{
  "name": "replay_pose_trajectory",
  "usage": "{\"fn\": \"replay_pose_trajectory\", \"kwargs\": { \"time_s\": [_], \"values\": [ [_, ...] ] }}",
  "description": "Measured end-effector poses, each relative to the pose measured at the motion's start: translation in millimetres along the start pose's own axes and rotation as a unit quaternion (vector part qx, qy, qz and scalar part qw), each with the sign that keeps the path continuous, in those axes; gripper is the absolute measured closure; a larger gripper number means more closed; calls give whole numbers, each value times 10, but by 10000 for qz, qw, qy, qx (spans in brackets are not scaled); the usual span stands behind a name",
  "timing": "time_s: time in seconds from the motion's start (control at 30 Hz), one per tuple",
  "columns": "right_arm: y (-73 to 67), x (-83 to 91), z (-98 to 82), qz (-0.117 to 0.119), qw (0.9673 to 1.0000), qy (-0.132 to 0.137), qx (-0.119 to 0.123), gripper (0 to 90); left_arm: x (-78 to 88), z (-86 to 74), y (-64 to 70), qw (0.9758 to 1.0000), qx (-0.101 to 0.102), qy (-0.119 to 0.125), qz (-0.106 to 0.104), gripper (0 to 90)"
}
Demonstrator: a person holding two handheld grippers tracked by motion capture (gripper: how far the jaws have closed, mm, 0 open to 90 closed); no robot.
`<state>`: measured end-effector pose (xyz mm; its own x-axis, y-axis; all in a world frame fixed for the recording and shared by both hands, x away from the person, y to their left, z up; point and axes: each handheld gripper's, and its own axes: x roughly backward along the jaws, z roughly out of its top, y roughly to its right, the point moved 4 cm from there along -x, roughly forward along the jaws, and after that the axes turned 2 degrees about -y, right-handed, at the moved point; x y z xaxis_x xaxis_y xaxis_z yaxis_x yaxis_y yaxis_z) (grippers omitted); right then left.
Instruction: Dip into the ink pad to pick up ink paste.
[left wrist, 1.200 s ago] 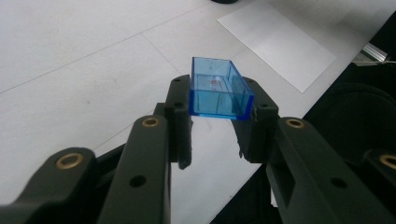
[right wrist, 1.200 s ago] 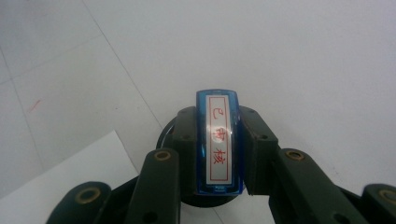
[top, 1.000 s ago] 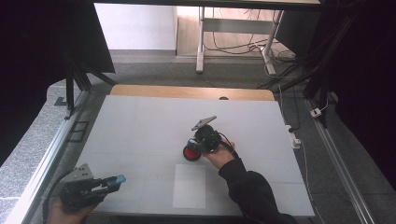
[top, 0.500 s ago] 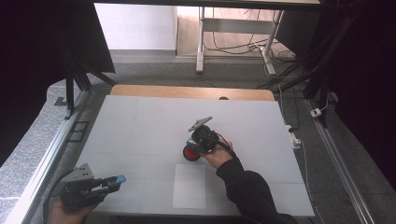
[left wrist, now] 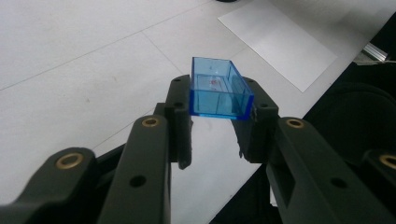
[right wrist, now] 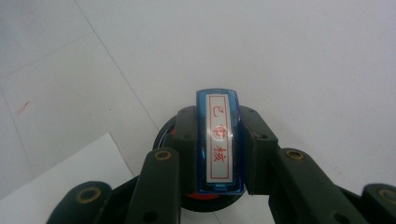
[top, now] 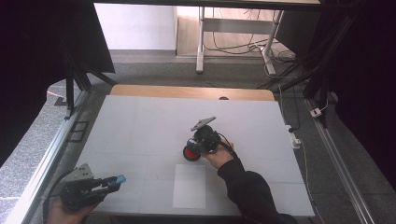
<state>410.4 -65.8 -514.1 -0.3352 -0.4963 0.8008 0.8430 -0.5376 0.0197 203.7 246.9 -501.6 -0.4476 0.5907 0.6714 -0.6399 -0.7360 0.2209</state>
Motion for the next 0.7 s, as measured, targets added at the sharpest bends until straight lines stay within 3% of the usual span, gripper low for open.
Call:
{"fn": "replay_pose_trajectory", "kwargs": {
  "time_s": [0.2,0.43,0.7],
  "values": [
    [13,17,-5,30,10000,31,14,713,4,-1,-3,10000,10,11,-18,687],
    [11,200,84,23,9992,393,-15,713,7,-4,-4,10000,23,14,-17,687],
    [-16,174,59,184,9994,275,-88,713,7,-4,-4,10000,28,20,-14,687]
  ]
}}
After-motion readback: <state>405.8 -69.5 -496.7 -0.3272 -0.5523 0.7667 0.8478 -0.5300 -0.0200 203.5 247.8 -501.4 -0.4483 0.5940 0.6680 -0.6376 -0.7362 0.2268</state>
